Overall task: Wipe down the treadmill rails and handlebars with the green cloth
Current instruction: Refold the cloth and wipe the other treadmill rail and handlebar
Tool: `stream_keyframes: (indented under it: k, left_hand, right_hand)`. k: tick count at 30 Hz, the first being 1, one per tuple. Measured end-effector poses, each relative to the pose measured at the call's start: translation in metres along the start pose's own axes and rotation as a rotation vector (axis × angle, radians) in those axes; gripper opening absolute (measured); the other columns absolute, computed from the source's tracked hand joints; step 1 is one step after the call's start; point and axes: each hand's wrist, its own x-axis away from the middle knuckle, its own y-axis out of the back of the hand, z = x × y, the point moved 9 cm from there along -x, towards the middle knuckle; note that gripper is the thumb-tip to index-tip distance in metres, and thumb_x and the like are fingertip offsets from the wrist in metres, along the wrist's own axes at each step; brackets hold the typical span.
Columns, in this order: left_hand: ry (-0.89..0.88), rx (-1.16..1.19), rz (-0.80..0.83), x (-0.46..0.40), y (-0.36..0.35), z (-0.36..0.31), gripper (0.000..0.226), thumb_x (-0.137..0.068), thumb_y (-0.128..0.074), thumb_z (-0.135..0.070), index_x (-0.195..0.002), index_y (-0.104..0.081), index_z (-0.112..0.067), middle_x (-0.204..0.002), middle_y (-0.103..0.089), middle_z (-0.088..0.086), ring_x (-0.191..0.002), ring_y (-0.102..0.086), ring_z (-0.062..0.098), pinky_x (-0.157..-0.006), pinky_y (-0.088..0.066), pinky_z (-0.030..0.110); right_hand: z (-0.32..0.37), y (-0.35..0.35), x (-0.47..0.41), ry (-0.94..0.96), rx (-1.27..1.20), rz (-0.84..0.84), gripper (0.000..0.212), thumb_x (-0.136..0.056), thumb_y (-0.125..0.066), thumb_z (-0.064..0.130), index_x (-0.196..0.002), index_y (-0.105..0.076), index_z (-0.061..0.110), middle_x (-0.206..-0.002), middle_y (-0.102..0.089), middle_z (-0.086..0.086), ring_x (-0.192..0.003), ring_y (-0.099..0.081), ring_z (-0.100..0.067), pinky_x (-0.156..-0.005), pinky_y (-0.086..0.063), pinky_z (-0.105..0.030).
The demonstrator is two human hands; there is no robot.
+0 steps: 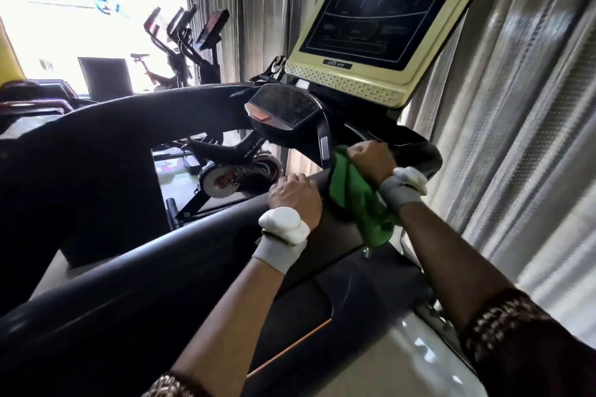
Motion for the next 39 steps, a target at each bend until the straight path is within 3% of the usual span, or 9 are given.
stream_keyframes:
  k: [2, 8, 10, 13, 20, 25, 29, 35, 39]
  left_hand:
    - [-0.02, -0.025, -0.061, 0.013, 0.006, 0.011, 0.043, -0.102, -0.024, -0.031, -0.131, -0.048, -0.011, -0.131, -0.055, 0.01, -0.121, -0.05, 0.029, -0.1, -0.037, 0.038]
    - [0.004, 0.01, -0.01, 0.021, 0.008, 0.028, 0.038, -0.096, -0.035, -0.025, -0.128, -0.05, -0.012, -0.134, -0.053, 0.006, -0.126, -0.046, 0.027, -0.104, -0.034, 0.034]
    - [0.025, 0.007, -0.067, 0.026, 0.016, 0.039, 0.037, -0.099, -0.029, -0.029, -0.123, -0.053, -0.015, -0.129, -0.058, 0.005, -0.122, -0.05, 0.027, -0.1, -0.036, 0.036]
    - [0.044, -0.023, -0.131, 0.037, 0.021, 0.054, 0.039, -0.101, -0.026, -0.032, -0.125, -0.054, -0.017, -0.126, -0.06, 0.003, -0.118, -0.053, 0.026, -0.098, -0.038, 0.037]
    - [0.086, -0.054, -0.149, 0.049, 0.024, 0.059, 0.039, -0.097, -0.033, -0.026, -0.128, -0.052, -0.015, -0.126, -0.06, 0.003, -0.118, -0.053, 0.028, -0.101, -0.036, 0.037]
    - [0.059, -0.027, -0.226, 0.064, 0.034, 0.074, 0.041, -0.101, -0.028, -0.033, -0.129, -0.054, -0.017, -0.127, -0.061, 0.001, -0.119, -0.055, 0.026, -0.102, -0.037, 0.035]
    - [0.05, -0.044, -0.142, 0.065, 0.03, 0.078, 0.04, -0.093, -0.041, -0.026, -0.13, -0.05, -0.014, -0.131, -0.054, 0.003, -0.124, -0.048, 0.026, -0.106, -0.033, 0.034]
    - [0.079, -0.027, -0.181, 0.077, 0.047, 0.121, 0.038, -0.1, -0.03, -0.032, -0.125, -0.054, -0.018, -0.124, -0.062, 0.004, -0.116, -0.055, 0.027, -0.096, -0.039, 0.038]
    - [0.026, 0.003, -0.097, 0.083, 0.047, 0.129, 0.039, -0.097, -0.035, -0.029, -0.131, -0.048, -0.017, -0.129, -0.057, 0.004, -0.121, -0.051, 0.028, -0.099, -0.037, 0.038]
  right_hand:
    - [-0.004, 0.007, 0.002, -0.057, 0.03, -0.062, 0.031, -0.089, -0.049, 0.029, -0.097, -0.072, 0.009, -0.108, -0.069, -0.019, -0.106, -0.062, -0.035, -0.087, -0.046, -0.034]
    - [0.076, -0.049, 0.045, 0.179, 0.172, 0.027, 0.03, -0.087, -0.048, 0.031, -0.098, -0.073, 0.019, -0.101, -0.071, -0.013, -0.098, -0.064, -0.035, -0.082, -0.049, -0.033]
    - [0.058, -0.038, 0.03, 0.093, 0.102, 0.077, 0.032, -0.089, -0.048, 0.032, -0.098, -0.073, 0.015, -0.105, -0.07, -0.017, -0.102, -0.063, -0.036, -0.086, -0.048, -0.033]
    - [0.032, -0.016, 0.013, -0.061, 0.053, 0.02, 0.044, -0.091, -0.044, 0.039, -0.093, -0.072, 0.005, -0.106, -0.069, -0.02, -0.104, -0.061, -0.037, -0.088, -0.046, -0.035]
    - [0.1, -0.055, 0.066, 0.233, 0.168, 0.022, 0.032, -0.084, -0.049, 0.03, -0.093, -0.073, 0.011, -0.098, -0.07, -0.018, -0.097, -0.064, -0.037, -0.08, -0.049, -0.032]
    - [0.077, -0.034, 0.05, 0.051, 0.09, -0.008, 0.036, -0.088, -0.048, 0.031, -0.096, -0.072, 0.005, -0.104, -0.069, -0.021, -0.102, -0.063, -0.038, -0.085, -0.048, -0.034]
    - [0.132, -0.072, 0.091, 0.271, 0.185, 0.044, 0.034, -0.089, -0.049, 0.031, -0.101, -0.072, 0.009, -0.106, -0.069, -0.018, -0.101, -0.064, -0.036, -0.084, -0.049, -0.034]
    - [0.108, -0.046, 0.076, 0.045, 0.112, -0.007, 0.037, -0.089, -0.05, 0.033, -0.1, -0.073, 0.006, -0.107, -0.07, -0.021, -0.105, -0.062, -0.037, -0.094, -0.046, -0.034]
    - [0.16, -0.085, 0.113, 0.17, 0.194, 0.011, 0.034, -0.088, -0.054, 0.034, -0.094, -0.074, 0.007, -0.097, -0.071, -0.02, -0.094, -0.066, -0.037, -0.079, -0.05, -0.033]
